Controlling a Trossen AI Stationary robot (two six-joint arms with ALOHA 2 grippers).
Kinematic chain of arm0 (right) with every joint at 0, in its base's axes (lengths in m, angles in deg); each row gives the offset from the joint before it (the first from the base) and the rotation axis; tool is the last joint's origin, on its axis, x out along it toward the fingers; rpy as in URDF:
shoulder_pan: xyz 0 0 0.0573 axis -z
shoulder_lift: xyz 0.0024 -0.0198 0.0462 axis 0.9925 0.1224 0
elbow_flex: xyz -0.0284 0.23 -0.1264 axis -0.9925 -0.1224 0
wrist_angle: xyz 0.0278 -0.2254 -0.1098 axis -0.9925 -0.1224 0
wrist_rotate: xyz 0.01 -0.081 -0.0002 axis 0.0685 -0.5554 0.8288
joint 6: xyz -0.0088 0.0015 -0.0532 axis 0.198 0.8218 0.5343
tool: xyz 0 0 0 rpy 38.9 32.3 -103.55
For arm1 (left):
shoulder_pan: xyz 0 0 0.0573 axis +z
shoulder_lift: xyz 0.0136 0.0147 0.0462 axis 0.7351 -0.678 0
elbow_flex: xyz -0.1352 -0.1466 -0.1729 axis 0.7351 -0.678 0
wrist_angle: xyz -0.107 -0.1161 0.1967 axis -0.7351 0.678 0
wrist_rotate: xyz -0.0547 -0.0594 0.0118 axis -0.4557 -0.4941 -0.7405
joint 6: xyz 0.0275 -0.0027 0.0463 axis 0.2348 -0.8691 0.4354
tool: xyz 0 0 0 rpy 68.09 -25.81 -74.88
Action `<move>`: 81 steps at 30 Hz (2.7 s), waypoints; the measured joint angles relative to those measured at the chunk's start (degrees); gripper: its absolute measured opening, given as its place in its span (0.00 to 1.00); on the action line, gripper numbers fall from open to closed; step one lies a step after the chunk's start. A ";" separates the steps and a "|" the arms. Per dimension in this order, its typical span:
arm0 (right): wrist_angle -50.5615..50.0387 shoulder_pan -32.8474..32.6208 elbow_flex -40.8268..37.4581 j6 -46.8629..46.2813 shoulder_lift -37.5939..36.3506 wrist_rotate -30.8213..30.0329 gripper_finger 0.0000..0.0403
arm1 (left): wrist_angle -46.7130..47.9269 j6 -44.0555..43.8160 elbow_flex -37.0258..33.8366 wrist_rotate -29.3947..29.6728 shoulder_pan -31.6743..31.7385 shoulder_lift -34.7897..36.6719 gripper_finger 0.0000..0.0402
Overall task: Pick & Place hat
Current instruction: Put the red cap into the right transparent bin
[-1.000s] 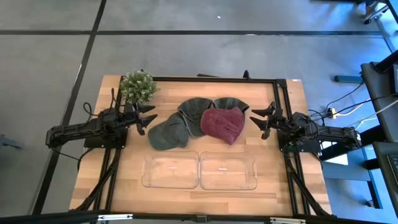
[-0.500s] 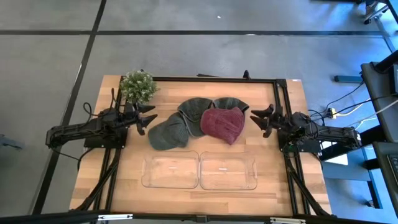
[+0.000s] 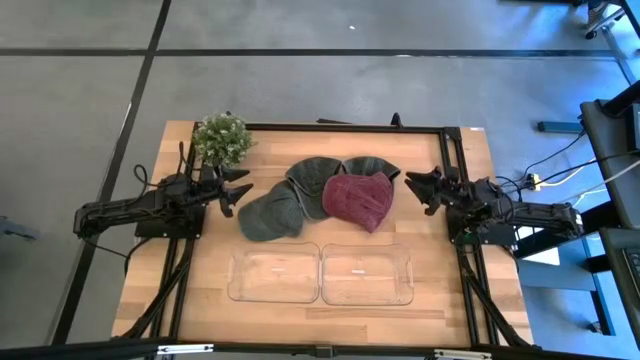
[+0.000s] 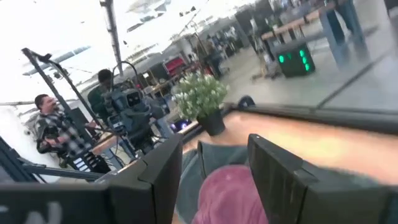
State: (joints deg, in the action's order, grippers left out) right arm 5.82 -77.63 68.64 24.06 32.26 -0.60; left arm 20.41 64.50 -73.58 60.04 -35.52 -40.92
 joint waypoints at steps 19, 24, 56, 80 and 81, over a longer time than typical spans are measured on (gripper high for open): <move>2.50 0.31 14.75 5.60 25.68 2.57 0.46 | -4.00 -4.98 -0.01 0.00 -0.02 0.00 0.58; -4.92 0.37 20.33 2.46 33.95 2.66 0.46 | -5.95 -5.11 -0.02 0.00 -0.02 0.00 0.58; -37.56 -0.04 31.10 -29.71 58.62 20.22 0.46 | -6.67 -5.11 -0.01 1.07 -0.02 0.00 0.58; -30.68 -0.28 31.06 -22.57 65.37 8.38 0.02 | -6.36 -5.14 0.00 1.07 -0.02 0.00 0.58; -30.68 -0.28 31.06 -22.59 65.37 8.40 0.02 | -6.38 -5.14 -0.02 1.07 -0.02 0.00 0.58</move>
State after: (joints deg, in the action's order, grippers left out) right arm -24.86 -77.91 99.70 1.47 97.63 7.81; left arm 14.02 59.36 -73.60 61.11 -35.55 -40.92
